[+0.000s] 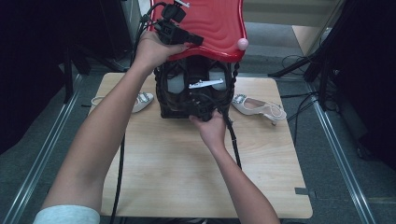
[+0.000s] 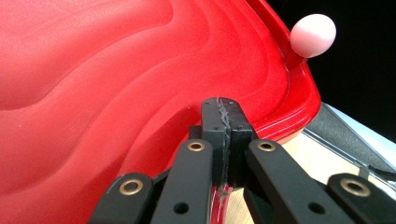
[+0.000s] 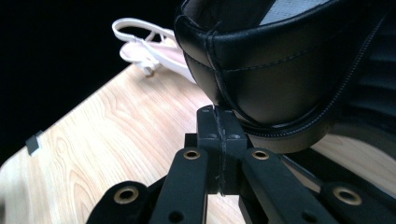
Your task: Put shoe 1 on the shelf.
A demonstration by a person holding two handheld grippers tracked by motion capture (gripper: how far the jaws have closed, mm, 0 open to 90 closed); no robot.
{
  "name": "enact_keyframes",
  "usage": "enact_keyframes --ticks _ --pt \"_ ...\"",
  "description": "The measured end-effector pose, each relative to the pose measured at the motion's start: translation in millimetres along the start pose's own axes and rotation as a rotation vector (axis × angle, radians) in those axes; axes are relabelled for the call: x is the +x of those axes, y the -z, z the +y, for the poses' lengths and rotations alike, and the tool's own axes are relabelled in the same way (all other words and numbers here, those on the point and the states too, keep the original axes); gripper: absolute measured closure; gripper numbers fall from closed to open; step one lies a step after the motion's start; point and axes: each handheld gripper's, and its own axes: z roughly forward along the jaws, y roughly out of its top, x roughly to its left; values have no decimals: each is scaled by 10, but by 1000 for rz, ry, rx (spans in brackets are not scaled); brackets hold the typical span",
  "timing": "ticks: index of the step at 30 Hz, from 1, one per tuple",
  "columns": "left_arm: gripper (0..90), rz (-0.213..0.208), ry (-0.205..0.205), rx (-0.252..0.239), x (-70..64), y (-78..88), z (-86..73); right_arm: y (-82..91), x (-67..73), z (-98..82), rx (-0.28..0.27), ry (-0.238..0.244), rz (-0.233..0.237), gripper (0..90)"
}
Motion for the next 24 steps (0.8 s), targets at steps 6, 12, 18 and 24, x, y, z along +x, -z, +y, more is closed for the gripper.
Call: enact_keyframes --ticks 6,12,18,24 --pt "900 3 -3 0 -6 0 -1 -40 -91 119 -15 -32 -14 900" --pt "900 3 -2 0 -5 0 -1 -118 -158 201 -28 -69 3 900" --pt "899 8 -6 -6 -12 10 -11 -212 -188 187 15 -65 -36 900" --pt "814 12 8 -1 -30 38 6 -141 -173 79 -19 -57 -28 887"
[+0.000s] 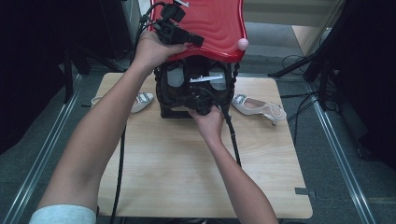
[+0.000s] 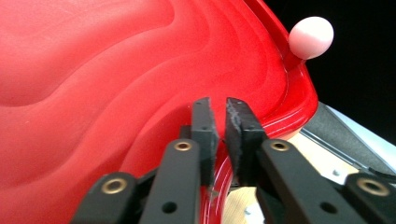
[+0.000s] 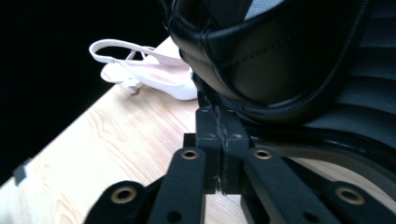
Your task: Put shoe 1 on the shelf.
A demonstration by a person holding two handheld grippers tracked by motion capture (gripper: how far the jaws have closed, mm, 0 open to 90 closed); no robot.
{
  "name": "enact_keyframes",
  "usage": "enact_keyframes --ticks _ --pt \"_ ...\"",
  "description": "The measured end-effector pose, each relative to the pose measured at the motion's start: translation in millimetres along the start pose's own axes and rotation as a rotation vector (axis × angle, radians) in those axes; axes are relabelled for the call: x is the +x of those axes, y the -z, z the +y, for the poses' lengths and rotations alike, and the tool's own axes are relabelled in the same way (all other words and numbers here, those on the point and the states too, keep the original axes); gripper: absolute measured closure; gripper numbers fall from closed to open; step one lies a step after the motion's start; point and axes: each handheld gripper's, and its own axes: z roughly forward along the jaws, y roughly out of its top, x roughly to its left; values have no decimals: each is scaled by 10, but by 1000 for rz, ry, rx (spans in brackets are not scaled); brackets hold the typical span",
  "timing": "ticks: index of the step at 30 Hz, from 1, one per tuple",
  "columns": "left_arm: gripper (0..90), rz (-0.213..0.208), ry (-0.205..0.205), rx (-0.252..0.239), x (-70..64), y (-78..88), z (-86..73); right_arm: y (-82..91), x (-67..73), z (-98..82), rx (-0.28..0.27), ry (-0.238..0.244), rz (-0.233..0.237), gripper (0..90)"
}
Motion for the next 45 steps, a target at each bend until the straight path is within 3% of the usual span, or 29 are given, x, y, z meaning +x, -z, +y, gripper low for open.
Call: enact_keyframes --ticks 2,3,5,11,13,15,18,23,27,31,34,37,40,45 --pt "784 -1 5 3 -10 10 3 14 -1 -18 -2 4 6 882" --pt "713 -19 13 14 -20 24 9 32 -1 -33 -5 7 11 875" --pt "706 0 4 25 -66 64 15 74 7 -57 -9 18 18 853" --pt "605 -17 -14 24 -197 238 6 201 42 -162 -42 37 94 721" --pt "599 -15 -18 24 -215 267 -9 215 50 -180 -36 42 93 705" --pt "573 -28 -14 24 -230 318 -38 277 63 -267 -43 102 92 642" --pt "562 -35 -9 18 -237 380 -97 338 71 -335 -20 94 94 610" --pt "549 -39 -15 42 -264 441 -272 444 72 -474 -11 99 72 540" --pt "536 -41 -16 51 -288 466 -378 515 63 -544 -21 99 58 534" --pt "525 -41 -26 63 -305 494 -499 595 52 -616 -22 105 75 481" --pt "516 -55 -20 67 -302 504 -649 654 31 -678 -10 107 85 350" --pt "502 -54 -21 79 -308 498 -764 693 25 -729 -12 125 103 293" --pt "489 -56 -23 80 -310 500 -853 730 28 -765 -9 109 93 297" --pt "458 -61 -27 104 -325 502 -1041 822 53 -853 -5 139 128 321"
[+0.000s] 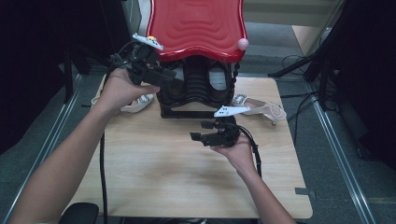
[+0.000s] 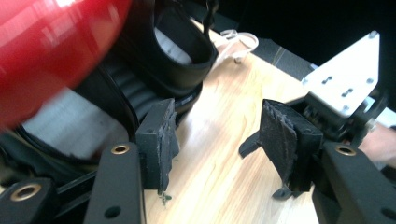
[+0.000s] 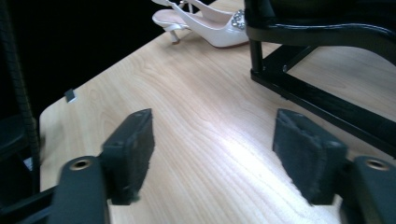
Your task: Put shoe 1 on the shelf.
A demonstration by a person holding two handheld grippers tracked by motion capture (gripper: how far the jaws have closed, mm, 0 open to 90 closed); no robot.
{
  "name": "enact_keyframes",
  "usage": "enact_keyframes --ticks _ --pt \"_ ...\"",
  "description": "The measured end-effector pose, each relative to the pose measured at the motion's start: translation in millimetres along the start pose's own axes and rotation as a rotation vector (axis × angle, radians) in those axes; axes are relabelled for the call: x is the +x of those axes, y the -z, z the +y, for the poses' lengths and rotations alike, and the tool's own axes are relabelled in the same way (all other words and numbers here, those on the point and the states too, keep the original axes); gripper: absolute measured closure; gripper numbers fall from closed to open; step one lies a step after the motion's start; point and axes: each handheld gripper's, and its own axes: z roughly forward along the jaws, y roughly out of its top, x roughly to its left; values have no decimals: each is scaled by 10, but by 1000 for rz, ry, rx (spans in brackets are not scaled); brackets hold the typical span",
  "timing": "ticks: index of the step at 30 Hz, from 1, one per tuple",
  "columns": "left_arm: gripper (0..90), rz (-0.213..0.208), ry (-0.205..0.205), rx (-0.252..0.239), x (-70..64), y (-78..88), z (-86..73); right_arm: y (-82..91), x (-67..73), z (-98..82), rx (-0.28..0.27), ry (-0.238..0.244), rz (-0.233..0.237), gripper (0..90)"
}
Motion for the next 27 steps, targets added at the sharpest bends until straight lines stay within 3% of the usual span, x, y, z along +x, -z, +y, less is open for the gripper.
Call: enact_keyframes --ticks 9,15,18,21,25,27 --pt "439 -10 14 -7 -22 -35 -289 120 23 -158 15 -16 70 389" --pt "440 5 46 -1 0 -81 -553 239 44 -261 16 -6 65 410" --pt "436 11 50 9 3 -92 -634 280 38 -301 12 0 55 404" --pt "418 13 53 10 12 -105 -756 293 18 -336 48 -1 43 404" --pt "405 16 58 12 30 -120 -947 308 -34 -368 39 -15 40 416" --pt "401 10 71 12 45 -141 -1045 318 -57 -377 42 -15 6 492"
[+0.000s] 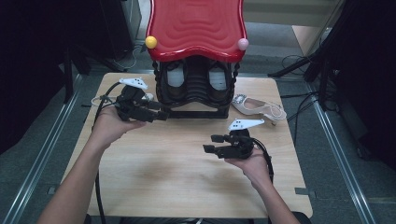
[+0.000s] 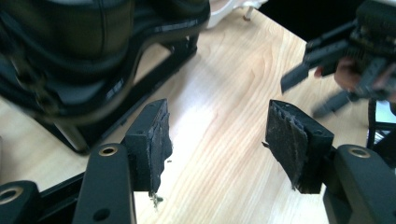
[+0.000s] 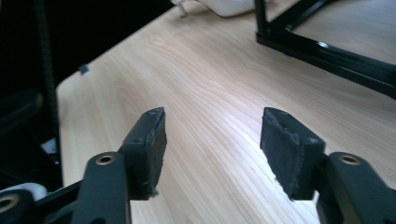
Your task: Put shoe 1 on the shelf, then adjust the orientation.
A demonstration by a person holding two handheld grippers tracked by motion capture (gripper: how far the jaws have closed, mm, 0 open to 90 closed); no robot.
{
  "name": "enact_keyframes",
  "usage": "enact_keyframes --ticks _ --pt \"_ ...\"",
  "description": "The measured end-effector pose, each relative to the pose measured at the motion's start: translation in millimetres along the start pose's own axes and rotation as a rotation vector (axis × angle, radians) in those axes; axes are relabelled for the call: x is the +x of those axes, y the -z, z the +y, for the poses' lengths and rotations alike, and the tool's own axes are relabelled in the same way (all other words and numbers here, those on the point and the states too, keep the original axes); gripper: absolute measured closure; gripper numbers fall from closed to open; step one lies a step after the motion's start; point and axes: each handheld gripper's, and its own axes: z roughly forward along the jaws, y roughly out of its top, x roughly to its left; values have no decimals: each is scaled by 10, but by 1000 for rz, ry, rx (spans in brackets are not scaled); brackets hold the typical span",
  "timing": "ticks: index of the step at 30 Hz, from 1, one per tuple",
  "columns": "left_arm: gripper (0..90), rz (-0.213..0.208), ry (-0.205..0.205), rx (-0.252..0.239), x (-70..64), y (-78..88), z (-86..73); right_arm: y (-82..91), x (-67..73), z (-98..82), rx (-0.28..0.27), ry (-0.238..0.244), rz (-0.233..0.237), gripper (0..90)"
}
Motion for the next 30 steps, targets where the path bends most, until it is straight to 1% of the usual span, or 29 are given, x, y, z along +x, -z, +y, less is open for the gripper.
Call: enact_keyframes --ticks 1,2,3,4,5,7,10,11,12,13,15,16,17,18,19,20,21,23,25,26,27,29,30 --pt "398 -1 5 2 11 -12 -47 8 -2 -6 -8 21 -17 515" --pt "396 -6 8 1 23 -29 -96 12 -7 -5 -3 27 -24 515" --pt "397 -8 14 -2 43 -58 -193 14 -36 -3 1 -7 -18 525" --pt "397 -8 14 -2 43 -58 -193 14 -36 -3 1 -7 -18 525" --pt "398 -10 20 2 56 -75 -239 16 -45 -10 2 -13 -33 530" --pt "402 -8 27 11 87 -102 -326 15 -47 -13 3 -12 -32 530" --pt "427 -14 42 10 141 -129 -438 7 -65 -27 10 -15 -33 503" --pt "472 -10 48 8 159 -133 -471 -2 -91 -40 19 -31 -27 490" --pt "472 -4 54 3 171 -132 -491 -2 -91 -40 19 -31 -27 490" --pt "508 5 58 4 190 -132 -516 -5 -101 -47 20 -39 -24 489" --pt "557 6 70 15 225 -122 -532 -17 -127 -64 28 -49 -20 475" --pt "581 7 79 7 248 -110 -548 -17 -132 -68 27 -52 -18 475" --pt "638 15 92 2 283 -101 -569 -14 -138 -76 24 -56 -23 475" --pt "664 15 92 2 283 -101 -569 -14 -138 -76 24 -56 -23 475" --pt "664 19 97 3 308 -100 -591 -11 -142 -77 21 -56 -22 475" --pt "693 24 103 1 332 -102 -607 -4 -148 -77 19 -55 -24 475" --pt "725 18 112 -1 356 -103 -625 2 -149 -77 12 -58 -27 475" --pt "767 28 125 0 410 -112 -654 15 -153 -79 8 -65 -21 468" --pt "812 48 128 -2 462 -128 -679 23 -155 -86 7 -69 -20 465" --pt "858 52 125 1 494 -135 -690 28 -158 -99 11 -69 -26 464" --pt "858 53 128 3 522 -144 -699 28 -158 -99 11 -69 -26 464" --pt "896 57 137 5 616 -175 -729 30 -165 -106 18 -71 -28 460" --pt "900 61 146 9 663 -191 -743 32 -167 -110 17 -69 -30 455"
